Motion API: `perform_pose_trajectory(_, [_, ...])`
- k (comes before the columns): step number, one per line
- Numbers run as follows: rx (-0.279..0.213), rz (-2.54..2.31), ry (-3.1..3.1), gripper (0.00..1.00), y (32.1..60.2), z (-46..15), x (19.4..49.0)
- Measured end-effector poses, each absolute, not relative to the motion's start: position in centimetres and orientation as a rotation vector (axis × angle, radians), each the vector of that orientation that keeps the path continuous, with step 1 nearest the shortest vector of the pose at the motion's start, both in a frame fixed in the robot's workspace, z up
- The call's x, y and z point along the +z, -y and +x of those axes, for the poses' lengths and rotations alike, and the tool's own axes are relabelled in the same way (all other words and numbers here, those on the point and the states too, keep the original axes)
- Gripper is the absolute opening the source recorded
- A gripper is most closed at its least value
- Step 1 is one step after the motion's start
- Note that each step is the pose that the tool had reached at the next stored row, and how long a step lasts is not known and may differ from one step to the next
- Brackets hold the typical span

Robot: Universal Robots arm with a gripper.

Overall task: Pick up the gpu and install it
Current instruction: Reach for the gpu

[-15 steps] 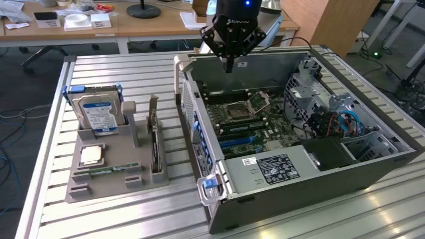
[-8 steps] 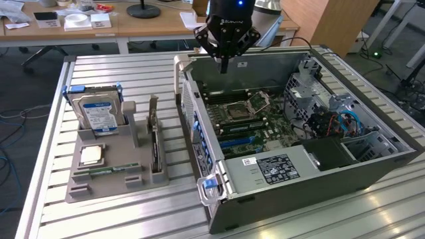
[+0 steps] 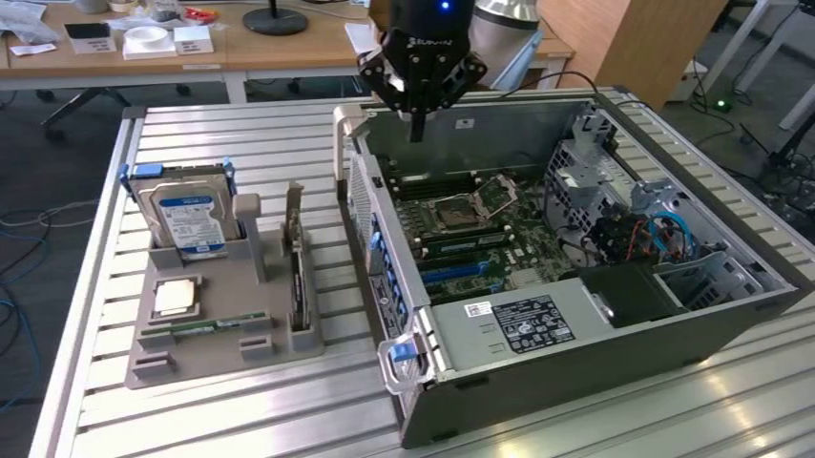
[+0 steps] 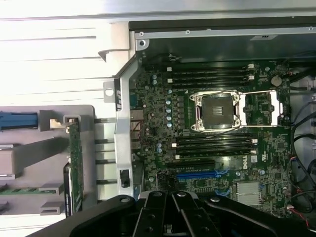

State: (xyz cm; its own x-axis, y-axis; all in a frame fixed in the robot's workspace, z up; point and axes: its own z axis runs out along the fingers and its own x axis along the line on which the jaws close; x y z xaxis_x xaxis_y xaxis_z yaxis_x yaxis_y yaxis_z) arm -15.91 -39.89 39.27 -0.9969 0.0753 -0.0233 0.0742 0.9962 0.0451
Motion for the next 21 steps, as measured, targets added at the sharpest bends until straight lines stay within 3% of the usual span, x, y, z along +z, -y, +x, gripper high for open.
perform_pose_trajectory(21, [0.069, 0.117, -3.116, 0.11, 39.9, -18.6, 39.1])
